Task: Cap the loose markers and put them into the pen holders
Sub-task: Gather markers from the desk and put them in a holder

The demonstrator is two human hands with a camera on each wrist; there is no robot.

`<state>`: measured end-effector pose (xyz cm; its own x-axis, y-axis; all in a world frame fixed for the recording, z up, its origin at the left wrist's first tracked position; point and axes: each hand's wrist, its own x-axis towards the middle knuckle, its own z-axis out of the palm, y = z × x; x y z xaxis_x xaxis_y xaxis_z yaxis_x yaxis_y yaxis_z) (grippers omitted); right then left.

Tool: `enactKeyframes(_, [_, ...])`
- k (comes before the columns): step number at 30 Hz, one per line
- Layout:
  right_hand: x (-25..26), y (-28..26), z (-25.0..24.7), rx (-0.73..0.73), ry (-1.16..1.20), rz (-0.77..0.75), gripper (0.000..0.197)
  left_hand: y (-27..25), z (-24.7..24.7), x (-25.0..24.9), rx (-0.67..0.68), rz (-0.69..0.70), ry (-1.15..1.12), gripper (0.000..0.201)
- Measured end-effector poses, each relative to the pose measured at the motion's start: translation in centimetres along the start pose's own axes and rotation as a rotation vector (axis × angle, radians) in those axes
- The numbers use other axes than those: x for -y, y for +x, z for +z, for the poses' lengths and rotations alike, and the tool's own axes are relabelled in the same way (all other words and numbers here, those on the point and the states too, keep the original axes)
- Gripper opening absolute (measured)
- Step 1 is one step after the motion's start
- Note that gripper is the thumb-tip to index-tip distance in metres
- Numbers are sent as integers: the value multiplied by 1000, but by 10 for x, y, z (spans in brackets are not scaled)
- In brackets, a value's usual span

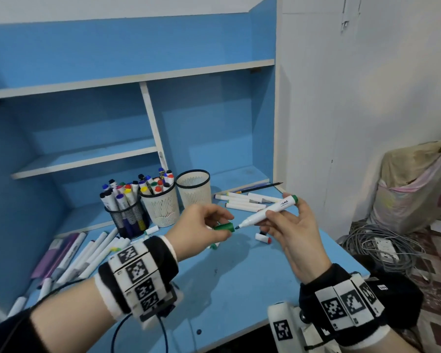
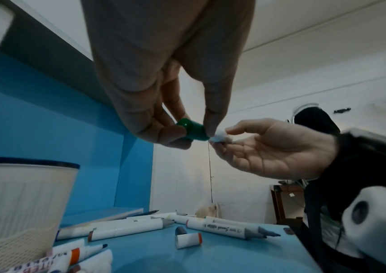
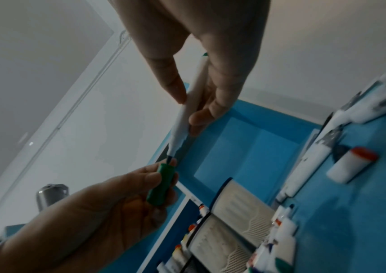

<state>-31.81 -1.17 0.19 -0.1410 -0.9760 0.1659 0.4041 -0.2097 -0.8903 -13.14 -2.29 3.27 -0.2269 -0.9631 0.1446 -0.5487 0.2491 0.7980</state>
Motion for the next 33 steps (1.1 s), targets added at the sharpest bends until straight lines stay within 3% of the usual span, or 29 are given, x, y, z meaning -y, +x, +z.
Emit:
enactKeyframes(3, [1, -10, 13, 46, 34, -26, 57, -28, -13, 1, -102, -10, -106, 23])
enactKeyframes(6, [-2, -17, 26, 90, 62, -35, 62, -49, -21, 3, -163, -9, -167, 21])
enactKeyframes(19, [-19, -35, 68, 243, 95, 77, 34, -86, -39, 20, -330, -20, -253, 27])
enactKeyframes(25, [-25, -39, 73, 276, 142, 97, 33, -95, -39, 25, -389, 43, -278, 38])
enactKeyframes(27, [-25, -41, 74, 295, 167, 93, 45, -99, -38, 27, -410, 47, -274, 38])
enactKeyframes(30, [-27, -44, 73, 296, 161, 82, 82, -103, -35, 30, -436, 40, -279, 35])
enactKeyframes(33, [-29, -45, 74, 295, 150, 52, 86, -104, -31, 34, -425, 16, -307, 35])
